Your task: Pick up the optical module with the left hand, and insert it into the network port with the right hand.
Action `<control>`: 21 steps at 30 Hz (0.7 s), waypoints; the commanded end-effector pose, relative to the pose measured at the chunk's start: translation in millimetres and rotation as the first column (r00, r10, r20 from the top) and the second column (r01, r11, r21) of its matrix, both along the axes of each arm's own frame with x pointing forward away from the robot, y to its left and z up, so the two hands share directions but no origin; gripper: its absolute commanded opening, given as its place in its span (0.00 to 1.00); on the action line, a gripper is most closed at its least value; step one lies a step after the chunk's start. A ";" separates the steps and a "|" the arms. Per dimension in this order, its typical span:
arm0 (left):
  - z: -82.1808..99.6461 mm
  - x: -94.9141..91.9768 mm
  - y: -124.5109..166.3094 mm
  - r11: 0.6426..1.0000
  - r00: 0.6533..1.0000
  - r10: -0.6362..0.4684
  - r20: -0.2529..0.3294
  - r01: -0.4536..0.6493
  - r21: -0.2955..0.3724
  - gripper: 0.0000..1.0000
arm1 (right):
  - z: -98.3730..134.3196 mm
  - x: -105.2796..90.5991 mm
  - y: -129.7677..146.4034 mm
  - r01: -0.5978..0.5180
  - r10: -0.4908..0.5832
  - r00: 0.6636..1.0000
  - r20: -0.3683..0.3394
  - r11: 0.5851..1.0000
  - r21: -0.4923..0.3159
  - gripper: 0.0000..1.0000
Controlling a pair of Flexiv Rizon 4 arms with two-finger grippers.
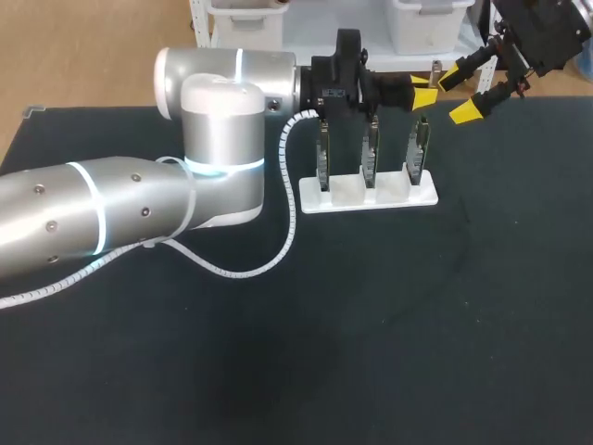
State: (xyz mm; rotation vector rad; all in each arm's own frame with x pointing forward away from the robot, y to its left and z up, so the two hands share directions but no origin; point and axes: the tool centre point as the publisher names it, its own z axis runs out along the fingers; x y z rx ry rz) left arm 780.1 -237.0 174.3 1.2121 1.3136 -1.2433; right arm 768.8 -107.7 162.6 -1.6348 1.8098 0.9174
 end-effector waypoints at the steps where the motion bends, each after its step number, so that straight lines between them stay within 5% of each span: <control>1: 0.2 -0.3 -0.1 1.000 1.000 0.002 0.000 -0.002 0.001 0.00 | 0.0 -1.1 0.3 0.002 -0.002 1.000 0.002 1.000 -0.001 1.00; 21: 0.2 -0.3 -0.1 1.000 1.000 0.002 0.000 -0.002 0.001 0.00 | 30.7 16.8 4.7 -0.004 0.002 0.996 0.089 1.000 0.020 1.00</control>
